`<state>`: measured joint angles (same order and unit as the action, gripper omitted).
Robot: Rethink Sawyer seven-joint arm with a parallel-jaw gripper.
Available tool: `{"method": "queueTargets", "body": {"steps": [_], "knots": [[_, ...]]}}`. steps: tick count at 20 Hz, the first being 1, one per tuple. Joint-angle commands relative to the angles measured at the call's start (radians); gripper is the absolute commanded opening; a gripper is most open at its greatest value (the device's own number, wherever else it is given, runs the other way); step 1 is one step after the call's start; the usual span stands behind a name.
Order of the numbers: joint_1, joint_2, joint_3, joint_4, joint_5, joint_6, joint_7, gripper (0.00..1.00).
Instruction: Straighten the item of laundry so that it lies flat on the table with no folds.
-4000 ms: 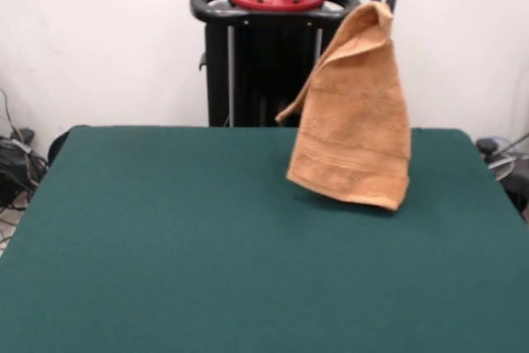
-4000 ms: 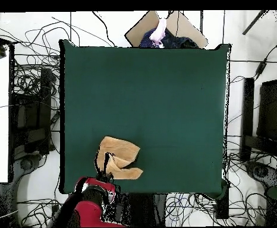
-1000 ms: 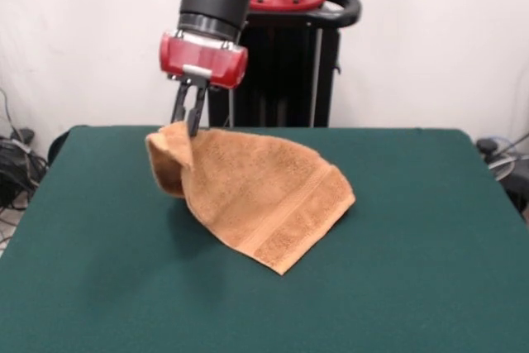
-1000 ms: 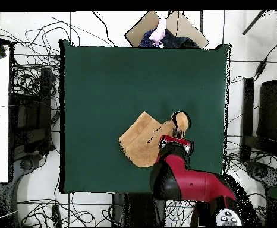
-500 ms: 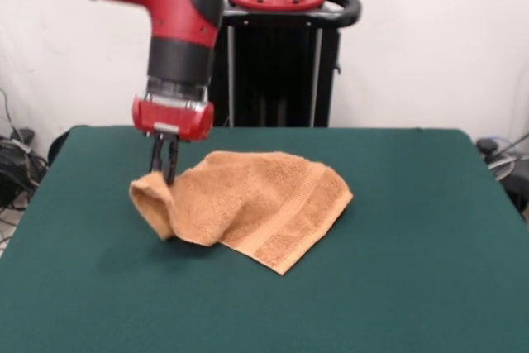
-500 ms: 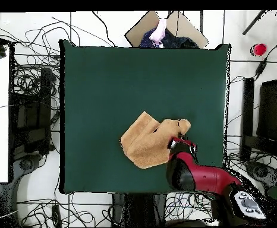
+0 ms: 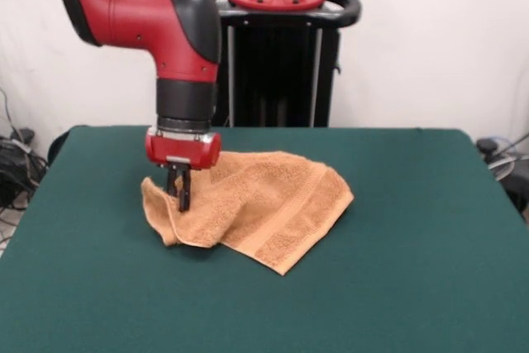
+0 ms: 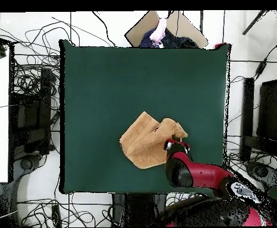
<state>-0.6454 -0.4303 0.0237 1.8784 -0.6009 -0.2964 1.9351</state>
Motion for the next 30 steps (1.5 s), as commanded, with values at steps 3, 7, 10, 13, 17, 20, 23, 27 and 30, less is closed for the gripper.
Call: {"method": "queueTargets", "body": {"steps": [3, 7, 10, 13, 17, 20, 23, 27, 30], "knots": [[0.091, 0.037, 0.029, -0.099, -0.003, -0.032, 0.077, 0.00], [0.122, 0.025, -0.001, -0.101, 0.005, 0.005, 0.070, 1.00], [0.133, 0.017, -0.015, -0.092, 0.016, -0.004, 0.083, 1.00], [0.136, -0.033, -0.024, -0.029, 0.063, -0.022, 0.144, 1.00], [0.148, -0.086, -0.040, 0.034, 0.084, -0.016, 0.170, 1.00], [0.141, -0.128, -0.029, 0.072, 0.085, 0.004, 0.175, 1.00], [0.155, -0.225, -0.031, 0.124, 0.098, 0.080, 0.166, 1.00], [0.163, -0.341, -0.019, 0.174, 0.128, 0.210, 0.139, 1.00], [0.179, -0.318, -0.036, 0.188, 0.139, 0.181, 0.154, 1.00]]}}
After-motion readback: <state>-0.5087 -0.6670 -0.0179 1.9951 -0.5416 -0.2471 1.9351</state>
